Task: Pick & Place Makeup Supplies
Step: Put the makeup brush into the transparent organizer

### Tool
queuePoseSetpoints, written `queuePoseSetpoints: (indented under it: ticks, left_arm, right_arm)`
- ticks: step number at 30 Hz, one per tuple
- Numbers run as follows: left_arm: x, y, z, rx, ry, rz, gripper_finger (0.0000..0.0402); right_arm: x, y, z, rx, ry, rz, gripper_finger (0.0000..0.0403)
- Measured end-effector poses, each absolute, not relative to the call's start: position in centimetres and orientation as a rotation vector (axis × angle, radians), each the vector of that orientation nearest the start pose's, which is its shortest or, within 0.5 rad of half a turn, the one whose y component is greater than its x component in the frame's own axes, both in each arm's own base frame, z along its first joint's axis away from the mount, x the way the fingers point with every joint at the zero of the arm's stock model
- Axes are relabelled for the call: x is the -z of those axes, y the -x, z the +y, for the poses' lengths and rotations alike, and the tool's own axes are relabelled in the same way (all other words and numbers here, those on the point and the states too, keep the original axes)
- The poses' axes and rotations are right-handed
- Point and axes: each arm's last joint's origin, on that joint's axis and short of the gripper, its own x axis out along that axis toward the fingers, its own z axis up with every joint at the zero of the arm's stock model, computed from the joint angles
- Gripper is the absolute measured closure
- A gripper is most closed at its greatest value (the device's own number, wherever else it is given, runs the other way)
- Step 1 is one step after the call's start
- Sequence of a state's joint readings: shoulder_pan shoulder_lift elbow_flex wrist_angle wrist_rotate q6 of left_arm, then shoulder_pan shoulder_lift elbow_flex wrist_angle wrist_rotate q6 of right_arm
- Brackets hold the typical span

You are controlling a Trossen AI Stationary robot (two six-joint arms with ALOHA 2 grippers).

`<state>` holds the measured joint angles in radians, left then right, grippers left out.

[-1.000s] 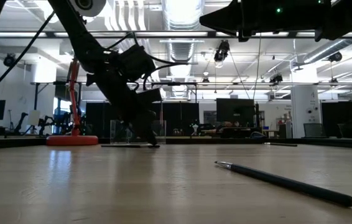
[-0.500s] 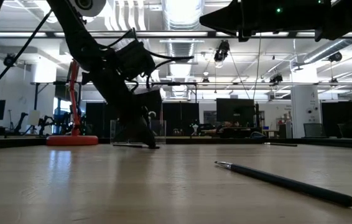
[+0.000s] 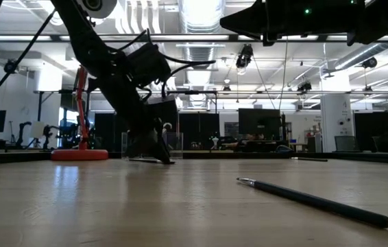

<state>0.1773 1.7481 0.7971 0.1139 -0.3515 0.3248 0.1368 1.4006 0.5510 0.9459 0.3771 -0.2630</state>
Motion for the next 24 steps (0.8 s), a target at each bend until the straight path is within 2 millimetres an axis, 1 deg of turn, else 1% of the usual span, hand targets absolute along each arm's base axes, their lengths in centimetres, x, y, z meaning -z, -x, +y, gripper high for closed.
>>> queuePoseSetpoints:
  ticks: [6, 12, 15, 18, 22, 24]
  left_arm:
    - [-12.9, -31.6, 5.8, -0.322, -0.402, 0.916, 0.0313]
    - [-14.4, -31.3, 4.9, -0.299, -0.423, 0.889, 0.0313]
    - [-14.9, -31.0, 4.7, -0.284, -0.403, 0.894, 0.0313]
    - [-14.5, -30.9, 4.6, -0.256, -0.39, 0.915, 0.0313]
    - [-13.2, -30.9, 4.6, -0.234, -0.405, 0.957, 0.0313]
    - [-12.9, -30.9, 4.7, -0.247, -0.417, 0.953, 0.0313]
  right_arm:
    - [-22.8, -27.5, 2.7, 0.251, 0.237, -0.061, 0.0349]
    - [-22.8, -27.5, 2.7, 0.251, 0.237, -0.061, 0.0349]
    - [-22.8, -27.5, 2.7, 0.251, 0.237, -0.061, 0.0349]
    - [-22.8, -27.5, 2.7, 0.251, 0.237, -0.059, 0.0349]
    - [-22.8, -27.5, 2.7, 0.25, 0.238, -0.057, 0.0349]
    - [-22.8, -27.5, 2.7, 0.25, 0.238, -0.057, 0.0349]
